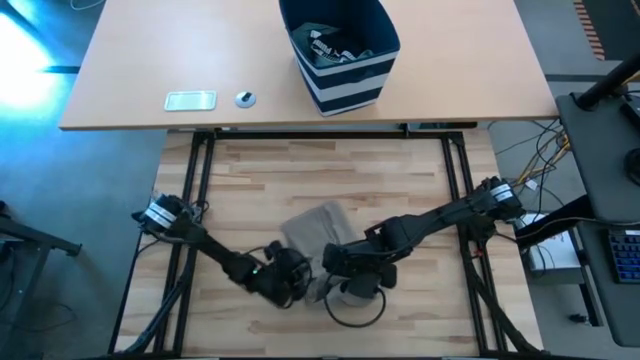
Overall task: Fold Laundry from Bin
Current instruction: Fold the brown shorts
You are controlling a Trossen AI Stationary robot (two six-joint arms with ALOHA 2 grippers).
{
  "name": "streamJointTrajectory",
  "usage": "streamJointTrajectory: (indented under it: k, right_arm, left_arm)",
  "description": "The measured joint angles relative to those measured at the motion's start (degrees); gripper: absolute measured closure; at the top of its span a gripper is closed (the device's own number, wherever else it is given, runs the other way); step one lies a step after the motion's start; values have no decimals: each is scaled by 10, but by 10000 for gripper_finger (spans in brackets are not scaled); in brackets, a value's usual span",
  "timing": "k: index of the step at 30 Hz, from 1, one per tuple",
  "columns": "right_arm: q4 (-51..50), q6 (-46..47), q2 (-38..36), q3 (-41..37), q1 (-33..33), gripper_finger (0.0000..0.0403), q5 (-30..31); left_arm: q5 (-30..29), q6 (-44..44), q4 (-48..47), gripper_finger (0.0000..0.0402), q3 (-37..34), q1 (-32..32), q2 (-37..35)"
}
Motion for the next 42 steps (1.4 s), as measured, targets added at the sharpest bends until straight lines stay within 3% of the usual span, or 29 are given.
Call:
streamJointTrajectory:
  k: [4,8,14,17,20,28,30,35,42]
  right_arm:
    - [0,2,-1,0,0,387,6]
    - [-37,69,-10,8,11,387,3]
    - [-183,154,-20,78,15,387,-1]
    - [-205,129,-20,106,3,387,-4]
    - [-190,87,-21,113,-16,387,-10]
    - [-123,27,-16,73,-83,387,-45]
    - [-92,27,-13,66,-93,387,-48]
    - [-25,16,1,47,-124,387,-52]
    - [-47,-1,76,46,-179,387,-47]
  left_arm:
    - [11,110,79,324,32,50,40]
    - [51,175,84,324,72,85,45]
    - [102,171,-66,324,73,85,-41]
    - [77,142,-160,324,58,77,-104]
    - [33,121,-174,324,32,79,-141]
    - [16,108,-42,324,-74,147,-95]
    - [22,137,52,324,-106,163,-79]
    - [103,224,272,324,-148,206,-27]
    - [120,274,325,324,-159,216,-10]
